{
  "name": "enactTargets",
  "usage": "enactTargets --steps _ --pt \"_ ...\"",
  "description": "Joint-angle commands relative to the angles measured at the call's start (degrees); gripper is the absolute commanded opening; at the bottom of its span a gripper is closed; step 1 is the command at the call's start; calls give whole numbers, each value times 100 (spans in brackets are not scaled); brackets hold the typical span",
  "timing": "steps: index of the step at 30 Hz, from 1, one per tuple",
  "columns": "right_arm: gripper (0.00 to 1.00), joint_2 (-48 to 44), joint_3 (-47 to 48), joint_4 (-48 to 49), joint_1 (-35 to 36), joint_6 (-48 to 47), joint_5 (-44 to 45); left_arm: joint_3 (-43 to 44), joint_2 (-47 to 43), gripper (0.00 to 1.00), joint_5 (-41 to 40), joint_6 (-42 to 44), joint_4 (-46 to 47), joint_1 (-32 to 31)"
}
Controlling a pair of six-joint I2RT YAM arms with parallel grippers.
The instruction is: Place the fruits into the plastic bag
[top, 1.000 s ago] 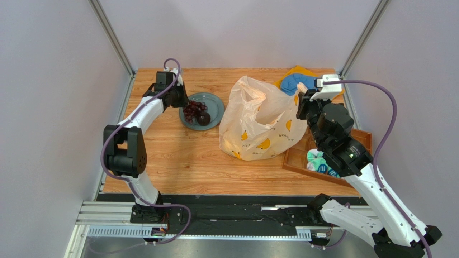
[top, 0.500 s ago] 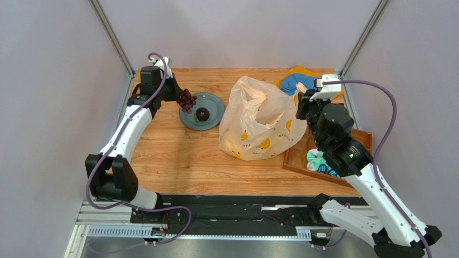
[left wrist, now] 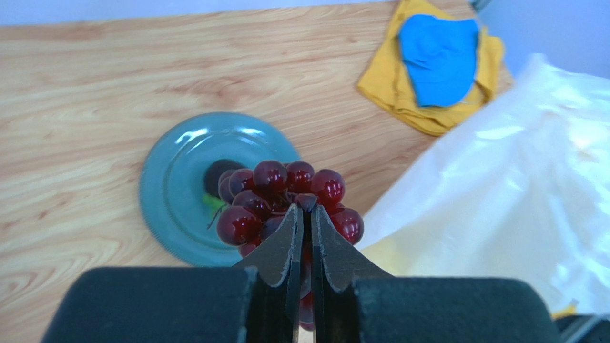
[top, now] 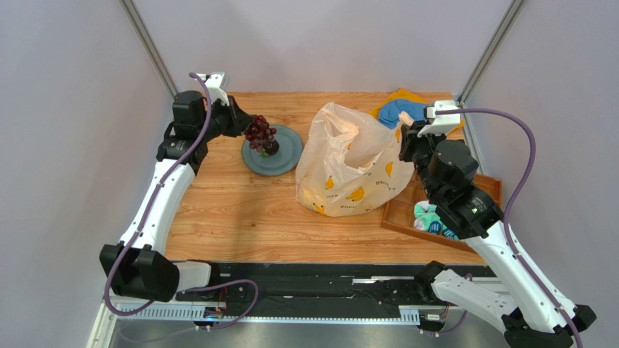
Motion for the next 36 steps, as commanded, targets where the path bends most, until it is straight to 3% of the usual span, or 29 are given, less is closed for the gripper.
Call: enactTargets --steps 1,10,14,18,27,36 --pt "0 -98 -21 210 -28 73 -63 184 -461 0 802 41 622 -532" --pt "0 -168 -39 166 -37 117 -81 939 -751 0 794 68 825 -1859" --pt "0 -203 -39 157 -28 143 -133 1449 -532 0 863 112 631 -2309" --pt "0 -238 -48 122 -28 161 -151 1634 -444 0 846 -1 1017 -2643" --pt "0 -309 -30 52 -28 231 -230 2627 918 0 1066 -20 991 -3258" --pt "0 -484 -74 -19 -29 222 -160 3190 1947 0 258 384 131 -3329"
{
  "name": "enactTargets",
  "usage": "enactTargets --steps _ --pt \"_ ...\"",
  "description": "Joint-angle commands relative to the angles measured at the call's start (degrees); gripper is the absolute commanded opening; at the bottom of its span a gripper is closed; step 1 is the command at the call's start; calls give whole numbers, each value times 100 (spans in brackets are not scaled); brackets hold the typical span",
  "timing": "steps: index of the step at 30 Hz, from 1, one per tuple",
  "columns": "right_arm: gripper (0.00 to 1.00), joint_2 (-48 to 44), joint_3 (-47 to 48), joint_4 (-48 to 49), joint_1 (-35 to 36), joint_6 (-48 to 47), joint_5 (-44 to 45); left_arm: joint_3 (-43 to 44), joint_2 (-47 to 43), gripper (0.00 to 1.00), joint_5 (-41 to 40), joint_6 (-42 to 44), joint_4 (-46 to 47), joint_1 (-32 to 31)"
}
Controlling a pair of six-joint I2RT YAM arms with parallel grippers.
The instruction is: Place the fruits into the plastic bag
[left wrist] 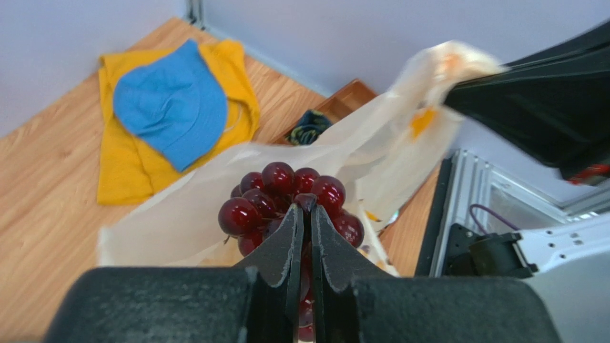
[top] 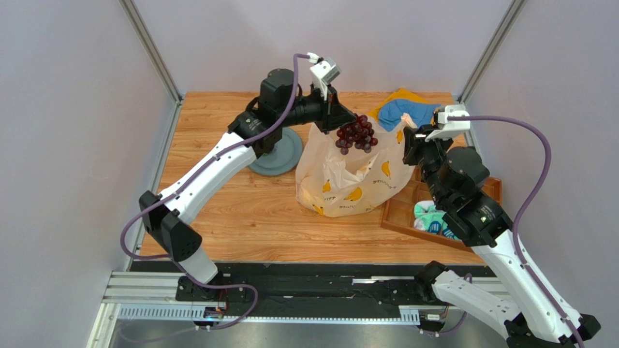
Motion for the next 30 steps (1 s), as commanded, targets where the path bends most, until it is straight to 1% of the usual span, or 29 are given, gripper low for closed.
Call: enactTargets --steps 1,3,6,10,14,20,24,30 --pt "0 -176 -11 -3 -26 23 46 416 13 0 -634 343 -392 -13" --pt "0 -185 -20 -3 -26 32 55 548 109 0 -732 396 -725 -5" --pt "0 -115 -46 23 -18 32 28 724 258 0 -750 405 -963 -5" --pt "0 -36 -63 49 -26 41 2 856 470 0 -434 212 -877 -84" --pt "0 -27 -55 58 -26 50 2 988 724 0 -477 273 -850 -425" --pt "0 -62 -99 49 -26 76 -7 1374 1243 0 -267 133 -868 -619" --pt "0 -53 -116 32 -18 85 28 1542 1349 0 -205 27 -859 -752" --pt "0 -18 -116 41 -26 120 -68 1524 1358 0 -257 -315 -402 -805"
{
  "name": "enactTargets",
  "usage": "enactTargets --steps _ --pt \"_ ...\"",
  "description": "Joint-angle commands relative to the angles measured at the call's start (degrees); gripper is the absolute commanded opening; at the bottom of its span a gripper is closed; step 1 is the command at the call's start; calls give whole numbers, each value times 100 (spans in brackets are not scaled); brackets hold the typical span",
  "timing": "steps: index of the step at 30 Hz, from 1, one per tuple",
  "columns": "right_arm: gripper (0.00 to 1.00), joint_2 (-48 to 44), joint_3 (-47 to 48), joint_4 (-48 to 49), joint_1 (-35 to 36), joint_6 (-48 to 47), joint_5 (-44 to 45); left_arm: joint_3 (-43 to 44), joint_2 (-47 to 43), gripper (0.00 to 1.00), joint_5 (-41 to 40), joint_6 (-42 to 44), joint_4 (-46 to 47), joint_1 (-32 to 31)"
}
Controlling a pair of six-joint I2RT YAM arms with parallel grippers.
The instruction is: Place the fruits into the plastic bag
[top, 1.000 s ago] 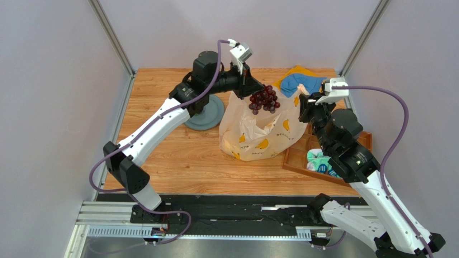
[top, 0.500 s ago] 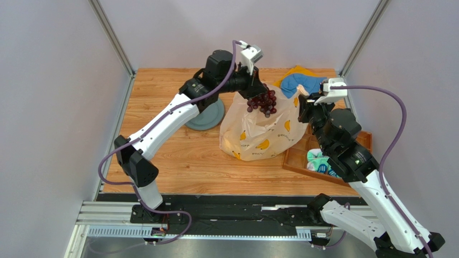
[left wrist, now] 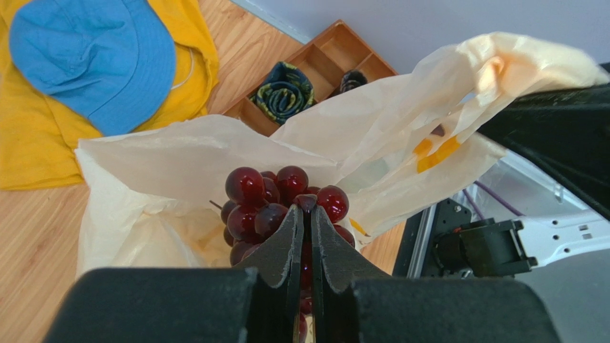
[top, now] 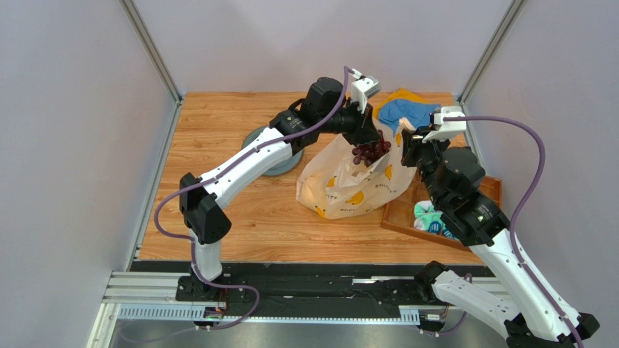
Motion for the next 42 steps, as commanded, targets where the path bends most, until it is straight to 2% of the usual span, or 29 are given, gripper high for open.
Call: enactTargets --steps 1,5,15,21,22,23,25,26,28,29,32,37,42 --pt "0 -31 2 73 -28 113 -82 307 -118 0 88 -396 780 -53" --pt "0 4 28 74 -28 105 -82 219 31 0 307 -696 1028 -131" --pt "0 4 11 82 -28 105 -64 -1133 -170 0 -342 -266 1001 -378" --pt "0 39 28 82 -20 122 -82 -1196 -267 2 -475 -90 782 -422" --pt "0 48 37 91 -28 114 -73 -1188 -293 8 -484 -90 782 -422" --pt "0 39 37 82 -28 114 -82 -1188 -354 22 -527 -90 782 -422" --pt "0 21 46 65 -28 113 -73 -1205 -460 40 -563 -81 782 -422" --pt "0 13 37 65 -28 114 -64 -1214 -504 52 -633 -55 773 -422" --pt "0 -5 46 47 -20 96 -29 -1231 -653 65 -738 -19 703 -422" --pt "0 -31 37 38 -28 96 -29 -1258 -723 77 -869 42 676 -422" --pt "0 -58 28 30 -28 87 -3 -1398 -1092 85 -1176 208 667 -422" --pt "0 -110 37 12 -28 78 6 -1556 -1672 89 -1801 552 510 -413" --pt "0 -128 28 -6 -28 78 -12 -1627 -1753 91 -2602 737 159 -387"
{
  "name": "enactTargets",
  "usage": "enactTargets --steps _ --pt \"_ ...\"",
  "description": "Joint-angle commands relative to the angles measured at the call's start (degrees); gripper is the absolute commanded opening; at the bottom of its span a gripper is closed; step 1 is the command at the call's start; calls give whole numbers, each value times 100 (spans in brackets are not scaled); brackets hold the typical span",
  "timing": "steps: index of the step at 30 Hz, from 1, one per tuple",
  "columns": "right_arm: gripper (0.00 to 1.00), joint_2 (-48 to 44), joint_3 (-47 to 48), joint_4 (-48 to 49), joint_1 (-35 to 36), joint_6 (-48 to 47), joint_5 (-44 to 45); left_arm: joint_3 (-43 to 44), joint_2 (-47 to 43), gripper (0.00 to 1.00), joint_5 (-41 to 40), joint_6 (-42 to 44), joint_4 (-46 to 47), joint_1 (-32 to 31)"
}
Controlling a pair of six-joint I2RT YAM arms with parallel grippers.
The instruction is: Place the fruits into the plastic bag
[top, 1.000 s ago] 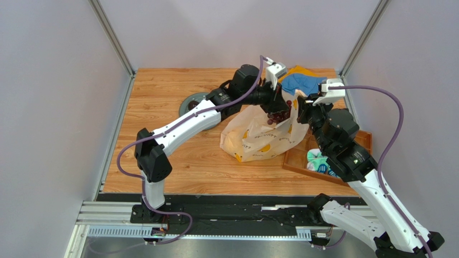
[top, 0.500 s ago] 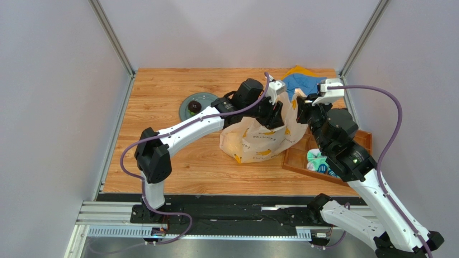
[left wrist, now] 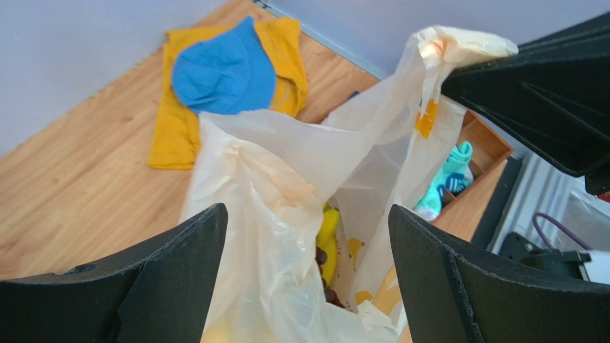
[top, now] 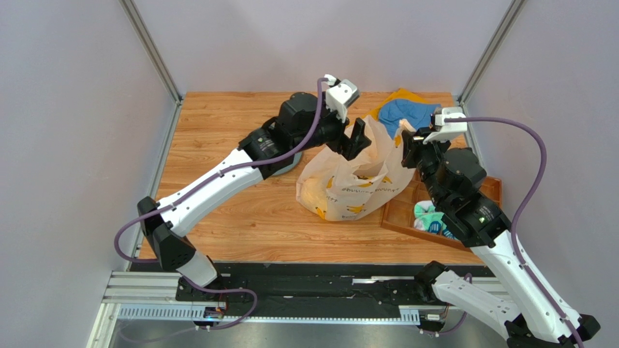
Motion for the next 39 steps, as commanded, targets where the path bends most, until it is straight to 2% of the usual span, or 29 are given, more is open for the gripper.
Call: enactTargets --steps 1,9,12,13,15,16,18,19,26,29,32,39 --pt "0 -74 33 80 -28 43 39 -43 -19 91 -694 302 -441 15" --pt "0 -144 24 27 -28 52 21 90 631 91 -440 205 -925 24" --pt "0 -161 24 18 -28 44 39 134 833 84 -167 170 -908 42" --pt "0 -170 24 9 -28 52 47 151 886 71 -80 144 -890 51" --pt "0 -188 41 1 -28 26 65 204 991 56 -26 126 -908 103" --pt "0 -179 50 -8 -28 26 74 221 1018 39 26 91 -925 129" --pt "0 -196 94 -8 -28 0 83 213 905 16 36 38 -952 217" --pt "0 -196 103 -8 -28 -9 91 178 808 0 -25 -49 -917 244" --pt "0 -179 191 44 -37 -88 179 -1078 -1061 0 -43 -524 576 349" --pt "0 -135 182 80 -28 -80 171 -1711 -1520 0 -35 -823 1060 402" --pt "0 -91 156 97 -28 -88 153 -2115 -1662 0 -166 -946 991 542" --pt "0 6 85 97 -20 -53 109 -2775 -1864 0 238 -1421 1017 921"
